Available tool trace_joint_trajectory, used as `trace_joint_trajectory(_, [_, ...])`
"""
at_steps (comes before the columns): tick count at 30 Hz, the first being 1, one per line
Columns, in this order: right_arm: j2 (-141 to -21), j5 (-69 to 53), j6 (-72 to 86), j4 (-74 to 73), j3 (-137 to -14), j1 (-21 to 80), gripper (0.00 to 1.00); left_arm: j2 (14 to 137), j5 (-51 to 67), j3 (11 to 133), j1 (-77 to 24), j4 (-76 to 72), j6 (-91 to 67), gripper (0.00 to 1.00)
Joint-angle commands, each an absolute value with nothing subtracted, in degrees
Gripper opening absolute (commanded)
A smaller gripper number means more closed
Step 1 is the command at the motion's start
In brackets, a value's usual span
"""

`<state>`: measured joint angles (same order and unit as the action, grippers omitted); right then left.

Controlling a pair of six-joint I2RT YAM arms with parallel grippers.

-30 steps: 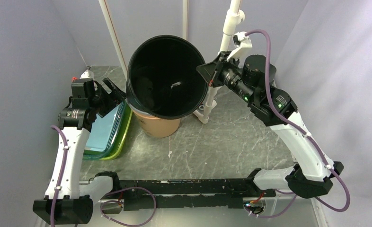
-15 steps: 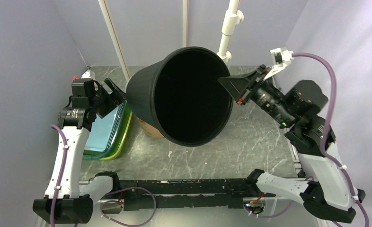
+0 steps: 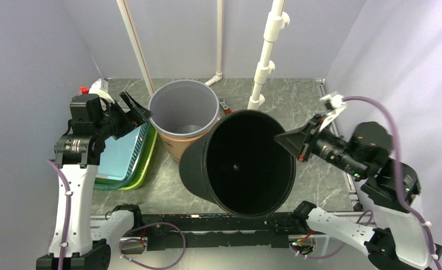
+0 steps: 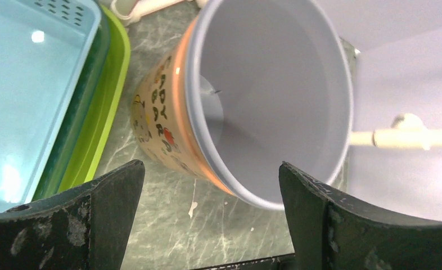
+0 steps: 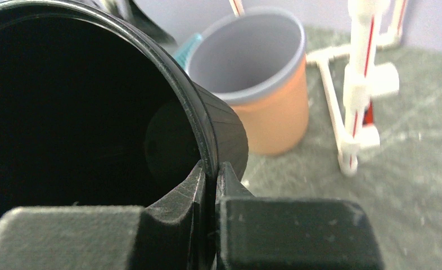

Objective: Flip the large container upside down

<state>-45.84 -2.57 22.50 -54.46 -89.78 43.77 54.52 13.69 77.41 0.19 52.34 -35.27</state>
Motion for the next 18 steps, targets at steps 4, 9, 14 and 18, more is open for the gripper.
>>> trace_joint_trajectory(4, [-45.99,4.98,30.08,-59.06,-76.05,43.91,0.0,49.41,30.01,75.17,0.29,50.67,-33.16,0.94])
trace_joint_trajectory(9, [-46.45,9.85,34.52,-56.31,-71.13,43.87,0.0,48.67,38.41,71.95,-1.12,49.3,-32.61,0.94])
trace_joint_trajectory(14, [-47.16,17.36,36.01,-57.81,-71.15,43.91,0.0,48.32,36.59,69.35,-7.3,48.34,-33.22,0.94])
trace_joint_trajectory(18, [-48.06,20.21,36.74,-58.31,-70.69,43.85,0.0,48.43,34.67,68.86,-13.33,48.64,-34.51,0.93])
